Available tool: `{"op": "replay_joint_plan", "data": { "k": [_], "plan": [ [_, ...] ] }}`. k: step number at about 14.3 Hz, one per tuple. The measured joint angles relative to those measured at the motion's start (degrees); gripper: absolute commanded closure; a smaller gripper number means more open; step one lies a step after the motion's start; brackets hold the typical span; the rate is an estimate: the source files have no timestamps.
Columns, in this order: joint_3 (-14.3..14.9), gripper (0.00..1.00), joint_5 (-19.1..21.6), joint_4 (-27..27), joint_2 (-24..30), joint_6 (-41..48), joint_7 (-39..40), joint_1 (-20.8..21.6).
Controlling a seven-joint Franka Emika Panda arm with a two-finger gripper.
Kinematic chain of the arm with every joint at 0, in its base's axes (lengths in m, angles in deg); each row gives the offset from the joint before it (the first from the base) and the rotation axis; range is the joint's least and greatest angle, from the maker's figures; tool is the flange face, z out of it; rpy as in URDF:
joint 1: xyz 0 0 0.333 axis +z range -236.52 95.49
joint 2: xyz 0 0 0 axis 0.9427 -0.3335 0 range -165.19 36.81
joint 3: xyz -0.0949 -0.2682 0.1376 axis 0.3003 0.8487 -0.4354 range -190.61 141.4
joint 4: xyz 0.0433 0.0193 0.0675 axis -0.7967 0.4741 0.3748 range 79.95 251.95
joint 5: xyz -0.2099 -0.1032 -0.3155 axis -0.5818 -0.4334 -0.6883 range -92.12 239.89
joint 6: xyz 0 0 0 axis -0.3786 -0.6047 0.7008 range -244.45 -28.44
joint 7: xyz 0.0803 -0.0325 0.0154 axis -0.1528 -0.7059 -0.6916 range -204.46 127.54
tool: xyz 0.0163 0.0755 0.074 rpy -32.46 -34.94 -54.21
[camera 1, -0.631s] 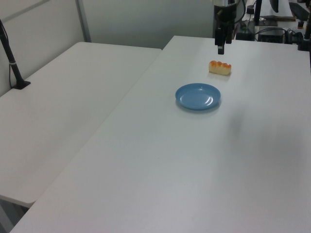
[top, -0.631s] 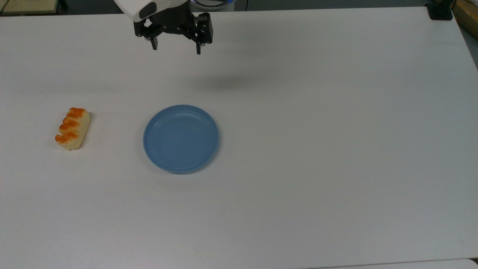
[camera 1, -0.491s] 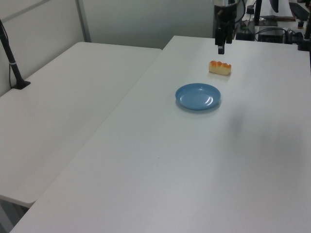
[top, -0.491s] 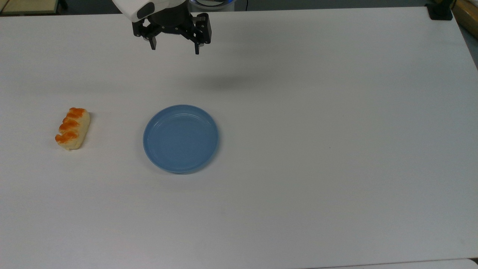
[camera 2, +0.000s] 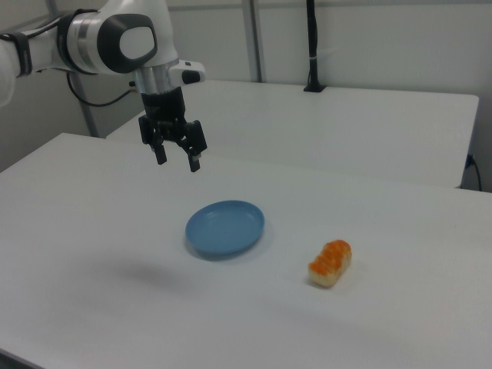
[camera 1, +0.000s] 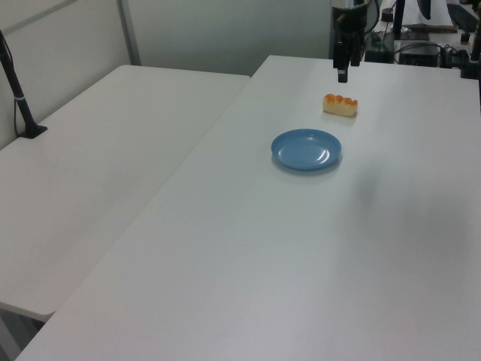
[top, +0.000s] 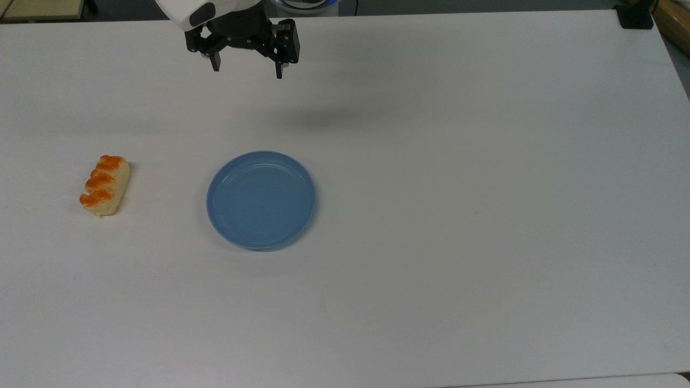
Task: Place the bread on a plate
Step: 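Move the open gripper over toward the orange-topped bread roll, then lower the gripper onto the bread roll and close it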
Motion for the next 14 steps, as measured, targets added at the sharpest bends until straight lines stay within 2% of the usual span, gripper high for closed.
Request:
{"op": "replay_joint_plan", "data": {
  "k": [6,9,11,14],
  "plan": [
    [1.06,0.00,0.00,0.13,-0.29,-4.41,0.00,-0.89],
    [4.72,0.00,0.00,0.71,-2.72,-12.38,0.00,-2.44],
    [6.53,0.00,0.00,0.80,-5.17,-17.52,0.01,-4.57],
    [6.81,0.00,0.00,0.94,-9.14,-24.75,0.02,-9.10]
  ]
}}
